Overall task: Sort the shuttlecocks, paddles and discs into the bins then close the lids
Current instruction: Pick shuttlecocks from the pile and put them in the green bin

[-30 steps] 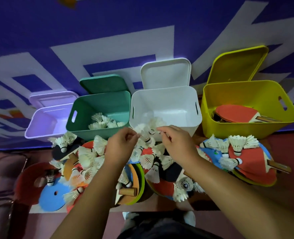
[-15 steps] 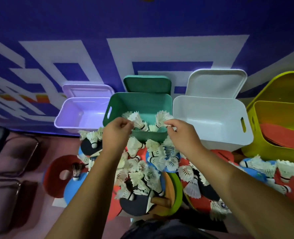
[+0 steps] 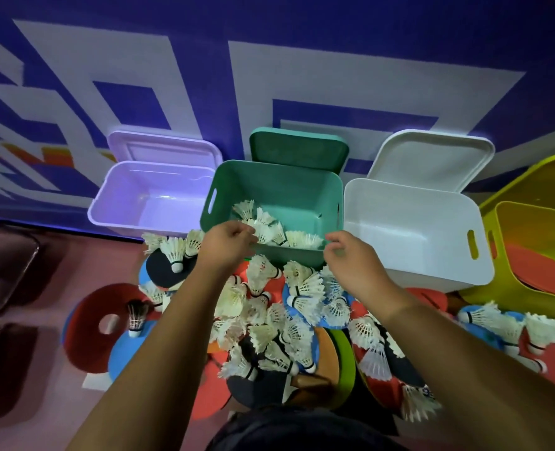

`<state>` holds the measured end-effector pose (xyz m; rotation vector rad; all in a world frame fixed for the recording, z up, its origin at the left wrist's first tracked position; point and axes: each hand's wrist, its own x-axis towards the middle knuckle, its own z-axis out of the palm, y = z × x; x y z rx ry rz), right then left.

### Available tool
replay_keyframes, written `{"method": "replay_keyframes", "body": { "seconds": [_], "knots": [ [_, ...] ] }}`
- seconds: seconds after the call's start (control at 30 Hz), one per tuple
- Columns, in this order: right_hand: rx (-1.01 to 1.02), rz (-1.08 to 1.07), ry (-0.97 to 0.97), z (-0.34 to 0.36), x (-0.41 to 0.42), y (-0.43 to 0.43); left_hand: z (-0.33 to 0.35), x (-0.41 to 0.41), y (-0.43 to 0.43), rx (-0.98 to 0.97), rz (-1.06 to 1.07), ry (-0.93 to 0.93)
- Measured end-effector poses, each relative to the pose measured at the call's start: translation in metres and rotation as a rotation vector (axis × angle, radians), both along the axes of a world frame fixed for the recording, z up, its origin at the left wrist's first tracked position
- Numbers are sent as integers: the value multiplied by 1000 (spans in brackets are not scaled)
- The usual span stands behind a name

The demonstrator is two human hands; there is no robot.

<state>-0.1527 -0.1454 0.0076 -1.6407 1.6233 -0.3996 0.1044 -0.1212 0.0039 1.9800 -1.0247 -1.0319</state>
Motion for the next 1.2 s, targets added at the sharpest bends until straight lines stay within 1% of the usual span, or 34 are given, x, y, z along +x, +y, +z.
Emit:
{"method": "replay_keyframes", "body": {
  "seconds": [0.17, 0.27, 0.37, 0.47, 0.53, 0.6, 0.67, 0.73, 0.87, 0.93, 1.03, 1.13, 1.2],
  "knots": [
    [-16, 34, 6, -6, 7, 10, -6, 9, 13, -37, 49, 32],
    [-35, 105, -2, -8, 15, 20, -6, 15, 29, -45, 43, 44],
    [4, 183, -34, -12, 21, 30, -8, 22, 50, -42, 28, 33],
    [85, 222, -46, -18, 28, 38, -18, 26, 71, 15, 24, -37],
    [100, 260, -22, -22, 34, 41, -21, 25, 84, 95, 14, -133],
    [74, 319, 7, -25, 43, 43, -26, 25, 95, 166, -71, -221],
    [9, 387, 56, -29, 53, 44, -33, 25, 107, 201, -162, -277],
    [-48, 479, 144, -32, 63, 44, -42, 27, 116, 209, -206, -296],
    [-73, 642, 424, -36, 80, 38, -55, 25, 125, 217, -216, -274],
    [-75, 671, 511, -35, 87, 34, -58, 26, 125, 209, -197, -284],
    [-119, 684, 608, -39, 93, 30, -65, 29, 125, 209, -227, -311],
    [-105, 670, 674, -45, 96, 29, -69, 32, 121, 197, -275, -356],
    [-93, 644, 684, -48, 96, 30, -73, 35, 119, 183, -297, -376]
  ]
}}
